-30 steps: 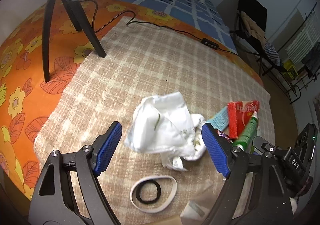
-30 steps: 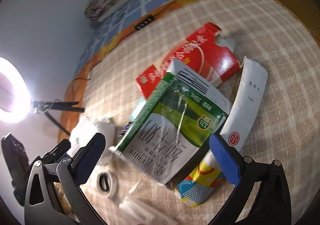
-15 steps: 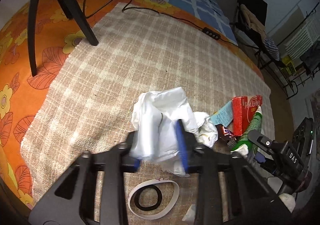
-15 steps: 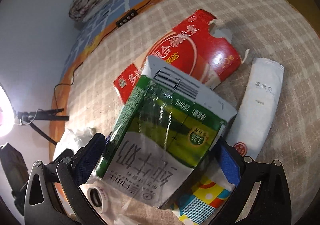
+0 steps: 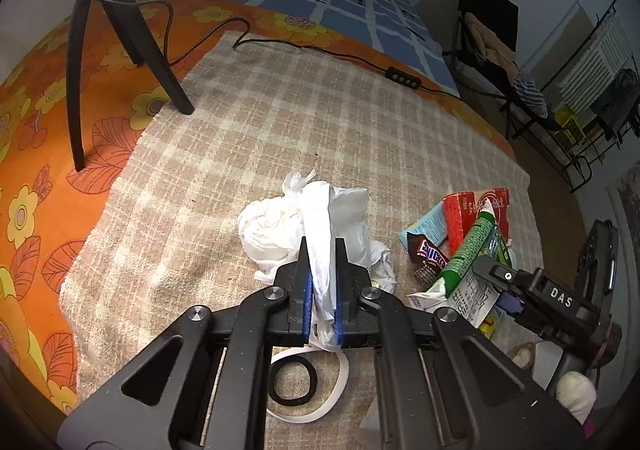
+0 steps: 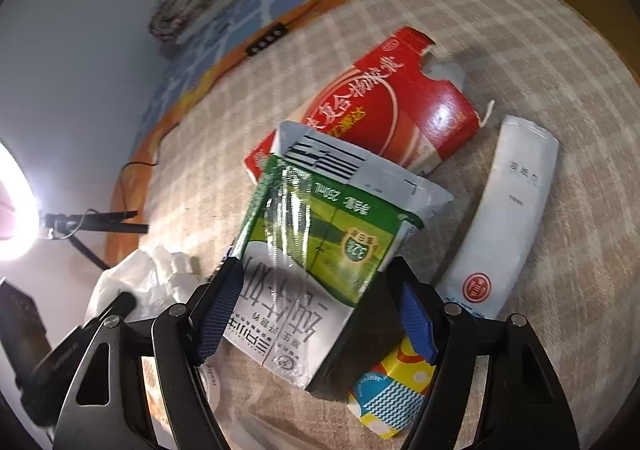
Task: Collect trash
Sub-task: 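Close the left gripper on the tissue while the right gripper grasps the milk carton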
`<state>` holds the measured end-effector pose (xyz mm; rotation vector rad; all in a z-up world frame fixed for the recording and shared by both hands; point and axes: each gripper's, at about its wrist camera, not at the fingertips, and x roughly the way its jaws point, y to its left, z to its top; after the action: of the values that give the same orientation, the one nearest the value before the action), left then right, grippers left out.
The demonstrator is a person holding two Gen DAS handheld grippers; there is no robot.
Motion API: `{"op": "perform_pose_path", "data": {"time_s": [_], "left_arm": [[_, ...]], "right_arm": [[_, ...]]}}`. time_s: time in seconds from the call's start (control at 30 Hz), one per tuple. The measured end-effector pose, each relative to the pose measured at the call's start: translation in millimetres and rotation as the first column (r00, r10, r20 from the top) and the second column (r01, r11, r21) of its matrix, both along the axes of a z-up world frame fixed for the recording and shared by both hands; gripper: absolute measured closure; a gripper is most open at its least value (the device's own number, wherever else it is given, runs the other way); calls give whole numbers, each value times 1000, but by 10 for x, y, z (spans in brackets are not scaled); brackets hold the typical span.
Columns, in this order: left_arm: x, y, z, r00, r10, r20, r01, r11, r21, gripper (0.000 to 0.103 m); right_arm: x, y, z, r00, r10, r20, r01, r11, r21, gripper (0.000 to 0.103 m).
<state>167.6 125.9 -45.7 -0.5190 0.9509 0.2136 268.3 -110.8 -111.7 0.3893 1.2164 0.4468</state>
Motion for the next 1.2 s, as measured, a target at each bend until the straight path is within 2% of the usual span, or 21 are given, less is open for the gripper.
{"op": "perform_pose_path", "data": {"time_s": [0.07, 0.3, 0.47, 0.67, 0.83, 1.07, 1.13, 1.2], "left_arm": [[0, -5, 11, 1000, -1, 2, 1, 1000, 3, 97], [-23, 25, 34, 1000, -1, 7, 1, 1000, -2, 98], [-79, 83, 47, 1000, 4, 5, -4, 1000, 7, 98], [-143, 131, 91, 1000, 11, 16, -11, 1000, 9, 98], [-217, 149, 165, 999, 4, 36, -5, 1000, 8, 98], [-365, 121, 350, 997, -7, 79, 6, 1000, 11, 98], [-395, 107, 392, 996, -9, 87, 8, 1000, 15, 98], [-431, 94, 431, 995, -13, 94, 11, 1000, 22, 98]], "right_arm": [[44, 47, 2, 1000, 2, -23, -2, 1000, -22, 23], [33, 295, 90, 999, 20, 30, -16, 991, -131, 21], [83, 474, -72, 999, 51, -9, -52, 992, -117, 21], [29, 576, -55, 996, 80, 47, -70, 981, -179, 21], [-42, 502, -39, 995, 79, 57, -70, 989, -133, 24], [-117, 323, 189, 991, 98, 91, -91, 993, -75, 24], [-122, 238, 243, 993, 95, 76, -93, 995, -23, 24], [-117, 183, 301, 990, 110, 94, -107, 994, -34, 24]]}}
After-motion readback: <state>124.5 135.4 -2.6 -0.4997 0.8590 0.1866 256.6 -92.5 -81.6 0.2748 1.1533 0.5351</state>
